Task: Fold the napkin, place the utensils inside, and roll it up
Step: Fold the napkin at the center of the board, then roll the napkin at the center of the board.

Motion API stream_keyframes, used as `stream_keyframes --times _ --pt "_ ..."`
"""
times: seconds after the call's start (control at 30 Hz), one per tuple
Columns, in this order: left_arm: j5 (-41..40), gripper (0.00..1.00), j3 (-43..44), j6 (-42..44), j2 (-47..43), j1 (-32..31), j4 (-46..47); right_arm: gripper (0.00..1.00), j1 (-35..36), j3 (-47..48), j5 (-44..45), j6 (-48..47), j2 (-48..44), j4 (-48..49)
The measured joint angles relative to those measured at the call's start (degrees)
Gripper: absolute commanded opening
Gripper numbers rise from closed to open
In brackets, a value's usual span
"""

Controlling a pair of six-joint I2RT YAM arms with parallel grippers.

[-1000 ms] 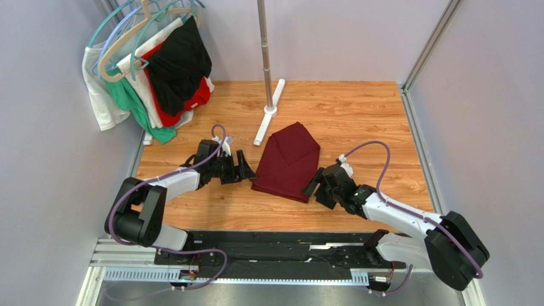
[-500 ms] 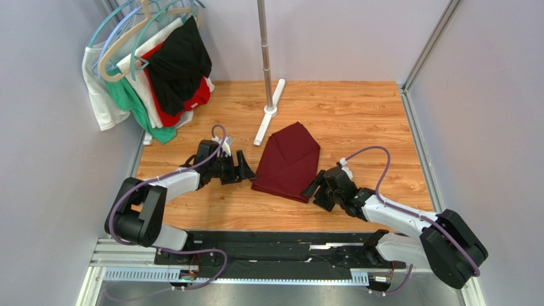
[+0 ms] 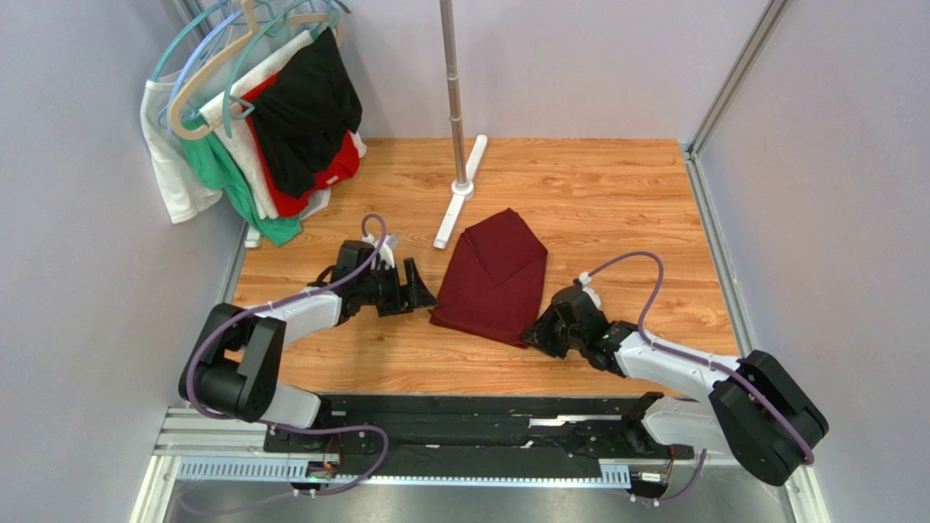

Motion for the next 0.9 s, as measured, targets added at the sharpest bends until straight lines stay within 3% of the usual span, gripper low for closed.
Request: stream_keyframes --times 0.23,0.47,0.9 --pt "1.16 0.79 -0.98 0.02 0.35 0.0 1.66 0.21 -0.35 -0.02 -0.09 -0.04 0.76 0.81" --pt "3.19 0.67 -2.75 -0.31 0.33 0.0 4.42 0.21 -0.39 0.04 -0.04 -0.04 1.62 1.75" --pt "5.57 0.73 -4.59 -1.73 -3.3 -0.02 7.76 0.21 -0.42 0.04 -0.04 -0.04 1.64 1.79"
